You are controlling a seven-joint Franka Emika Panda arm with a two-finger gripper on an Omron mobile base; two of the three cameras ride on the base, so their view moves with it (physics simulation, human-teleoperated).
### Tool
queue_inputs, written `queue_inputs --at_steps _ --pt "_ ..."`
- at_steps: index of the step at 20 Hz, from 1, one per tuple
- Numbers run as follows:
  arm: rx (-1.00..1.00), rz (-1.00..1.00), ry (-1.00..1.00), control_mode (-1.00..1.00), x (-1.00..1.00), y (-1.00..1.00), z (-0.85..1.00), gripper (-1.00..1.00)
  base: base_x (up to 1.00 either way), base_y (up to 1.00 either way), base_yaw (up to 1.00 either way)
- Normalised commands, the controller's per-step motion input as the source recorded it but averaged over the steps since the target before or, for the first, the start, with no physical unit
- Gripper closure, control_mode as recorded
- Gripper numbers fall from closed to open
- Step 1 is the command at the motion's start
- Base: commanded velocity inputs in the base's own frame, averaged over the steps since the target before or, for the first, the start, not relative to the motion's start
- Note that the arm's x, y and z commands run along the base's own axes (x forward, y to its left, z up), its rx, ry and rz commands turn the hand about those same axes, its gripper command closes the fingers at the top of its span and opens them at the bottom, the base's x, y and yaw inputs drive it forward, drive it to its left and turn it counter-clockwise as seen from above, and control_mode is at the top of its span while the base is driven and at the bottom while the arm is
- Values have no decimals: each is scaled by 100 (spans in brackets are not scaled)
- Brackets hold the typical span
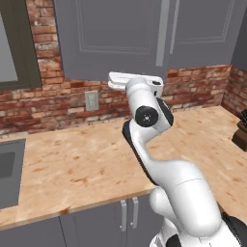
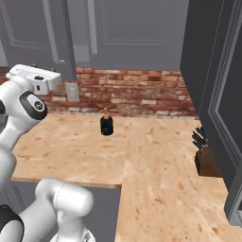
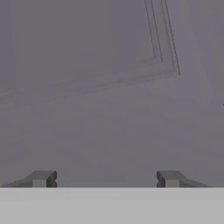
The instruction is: Close all open cabinet doors.
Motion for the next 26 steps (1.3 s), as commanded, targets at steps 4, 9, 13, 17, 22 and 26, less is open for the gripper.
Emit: queue_inputs --at_steps 4,9,13,17,22,26 --pt "0 8 0 -100 24 -19 1 -100 0 0 0" --pt "0 7 0 -100 25 -17 1 -100 0 0 0" --pt "0 8 0 -100 25 -16 0 -100 0 0 0" --pt "0 7 0 -100 30 -13 2 -100 0 0 0" --pt "0 7 1 -100 20 -7 4 -100 0 0 0" --pt "0 7 0 -100 21 -8 2 -100 0 0 0"
